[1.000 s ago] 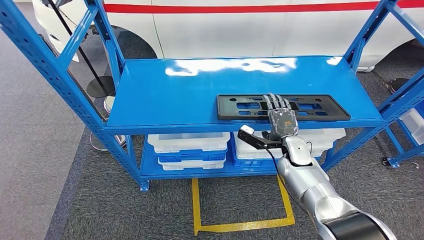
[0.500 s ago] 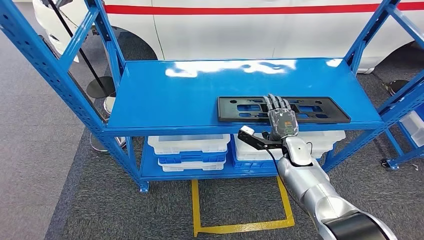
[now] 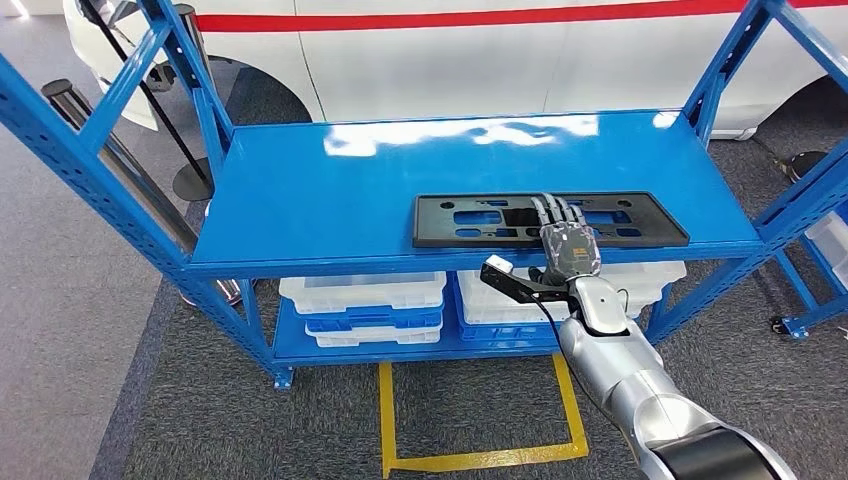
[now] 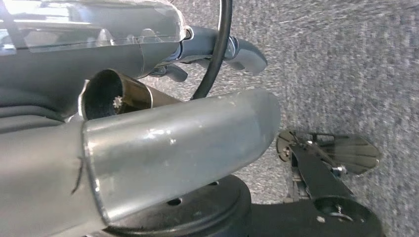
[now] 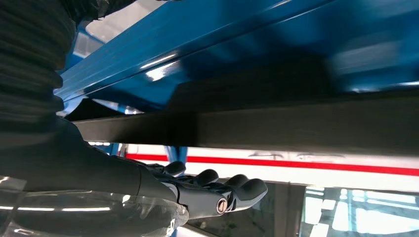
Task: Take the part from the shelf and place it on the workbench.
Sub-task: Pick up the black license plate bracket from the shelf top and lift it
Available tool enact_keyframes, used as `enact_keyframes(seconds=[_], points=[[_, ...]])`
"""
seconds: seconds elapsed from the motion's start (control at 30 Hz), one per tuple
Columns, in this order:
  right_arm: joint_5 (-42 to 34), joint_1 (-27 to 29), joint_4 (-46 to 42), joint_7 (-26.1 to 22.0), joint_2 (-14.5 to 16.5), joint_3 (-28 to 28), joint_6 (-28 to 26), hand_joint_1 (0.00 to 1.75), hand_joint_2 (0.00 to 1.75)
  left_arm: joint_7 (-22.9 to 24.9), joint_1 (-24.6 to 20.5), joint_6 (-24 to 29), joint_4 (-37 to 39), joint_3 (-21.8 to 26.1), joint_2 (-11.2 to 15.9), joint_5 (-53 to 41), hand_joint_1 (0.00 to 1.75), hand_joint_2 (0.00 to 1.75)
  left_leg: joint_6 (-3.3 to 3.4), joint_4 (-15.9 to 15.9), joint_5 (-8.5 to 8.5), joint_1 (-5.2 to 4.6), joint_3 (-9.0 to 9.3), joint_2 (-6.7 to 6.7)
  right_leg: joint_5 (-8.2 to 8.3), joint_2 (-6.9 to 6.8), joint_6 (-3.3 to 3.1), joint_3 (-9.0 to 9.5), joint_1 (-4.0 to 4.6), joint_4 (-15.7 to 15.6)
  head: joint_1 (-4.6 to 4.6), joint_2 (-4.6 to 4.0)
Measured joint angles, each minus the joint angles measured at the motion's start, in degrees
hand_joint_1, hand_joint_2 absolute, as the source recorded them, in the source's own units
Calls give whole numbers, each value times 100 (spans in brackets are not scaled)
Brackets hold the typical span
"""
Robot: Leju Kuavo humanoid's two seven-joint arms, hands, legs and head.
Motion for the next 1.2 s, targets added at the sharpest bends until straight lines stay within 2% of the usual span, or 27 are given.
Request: enact_keyframes(seconds=[0.03,0.13,0.17,0.2,0.27,0.3,0.33,0.43,0.47,0.57,0.73,1.2], points=[[-1,0,0,-1,-1,1,0,0,175,-3,0,-1,0,0,0,0,0,0,0,6,-1,0,2,1,-2,0,0,-1,3,1,1,0],[-15,7,1,-46,-12,1,-8,0,175,-14,-13,-23,0,0,7,8,0,0,155,-22,69,-9,44,-6,-15,19,-3,6,19,8,0,0],[-27,19,1,-74,-15,1,-29,10,175,-15,-18,-34,0,-1,9,11,0,0,210,-61,87,-8,68,-7,-23,26,-14,8,31,11,0,0],[-37,33,1,-101,-15,2,-53,21,175,-13,-20,-41,0,-1,9,13,0,0,215,-92,82,-5,84,-5,-30,28,-28,7,43,12,-1,0],[-53,57,-11,-162,-15,1,-111,101,175,-4,-20,-43,0,-2,9,13,0,0,187,-137,68,2,106,-3,-41,25,-49,6,62,16,-1,0],[-56,64,-25,-193,-15,0,-136,130,175,0,-19,-39,0,-2,9,13,0,0,151,-140,66,3,107,-3,-42,24,-49,6,63,17,0,0],[-59,72,-39,-220,-15,0,-162,152,175,4,-19,-34,0,-2,9,13,0,0,108,-143,65,5,108,-2,-42,24,-50,6,63,19,0,0],[-64,93,-82,-266,-16,0,-240,92,175,9,-18,-23,0,-2,9,13,0,0,-5,-147,57,10,111,-1,-42,24,-50,7,63,22,1,0],[-67,103,-100,-275,-16,0,-269,90,175,12,-18,-22,0,-2,9,12,0,0,-23,-147,55,10,111,-1,-42,24,-49,8,62,21,1,0],[-74,139,-161,-310,-19,0,-377,133,175,20,-18,-22,0,-3,9,10,0,0,-38,-139,51,5,110,-1,-38,24,-43,18,60,12,2,0],[-70,194,-244,-344,-27,0,-521,161,175,23,-17,-22,0,-33,9,-22,0,0,-40,-129,46,-8,107,-1,-26,24,-23,31,57,-11,2,0],[-70,292,-436,-533,-97,0,-687,166,175,28,-19,-35,0,-92,9,-53,0,0,-30,-116,36,-9,109,-2,-24,21,-9,55,52,-36,2,0]])
